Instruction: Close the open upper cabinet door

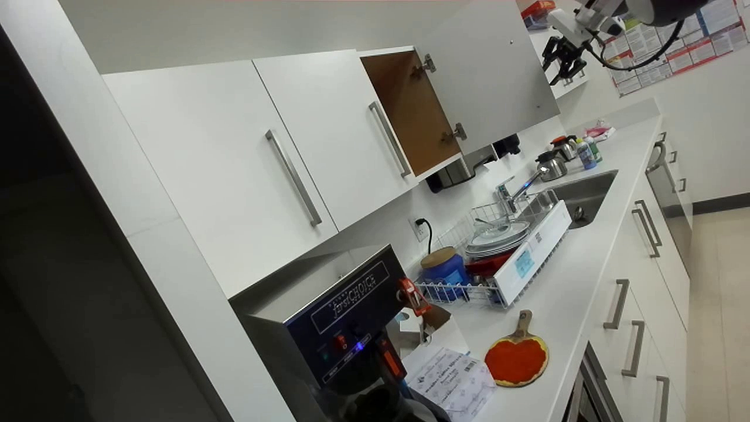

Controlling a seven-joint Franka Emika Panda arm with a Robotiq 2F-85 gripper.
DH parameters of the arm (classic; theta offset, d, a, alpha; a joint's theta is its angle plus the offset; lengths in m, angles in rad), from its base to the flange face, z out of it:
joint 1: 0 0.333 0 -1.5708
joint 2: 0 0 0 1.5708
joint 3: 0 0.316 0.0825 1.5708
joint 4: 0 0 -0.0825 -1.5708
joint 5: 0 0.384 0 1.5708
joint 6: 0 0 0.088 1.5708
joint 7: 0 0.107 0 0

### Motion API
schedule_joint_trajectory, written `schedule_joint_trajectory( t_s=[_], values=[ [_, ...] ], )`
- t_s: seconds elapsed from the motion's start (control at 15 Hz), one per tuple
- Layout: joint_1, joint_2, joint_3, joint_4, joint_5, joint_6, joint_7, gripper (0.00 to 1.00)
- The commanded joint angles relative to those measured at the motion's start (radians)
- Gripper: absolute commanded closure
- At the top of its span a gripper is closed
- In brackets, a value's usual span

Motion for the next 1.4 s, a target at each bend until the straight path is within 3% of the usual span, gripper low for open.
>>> schedule_joint_trajectory(
  t_s=[0.0,0.2,0.27,0.6,1.33],
  values=[
    [-0.034,0.004,0.022,0.035,-0.005,-0.11,0.062,0.72],
    [-0.063,-0.02,0.025,0.019,-0.004,-0.239,0.061,0.96],
    [-0.071,-0.025,0.026,0.019,-0.005,-0.288,0.06,0.99],
    [-0.077,-0.042,0.029,0.02,0.0,-0.466,0.044,1.0],
    [0.011,-0.102,0.07,-0.031,-0.037,-0.642,0.012,1.0]
  ],
)
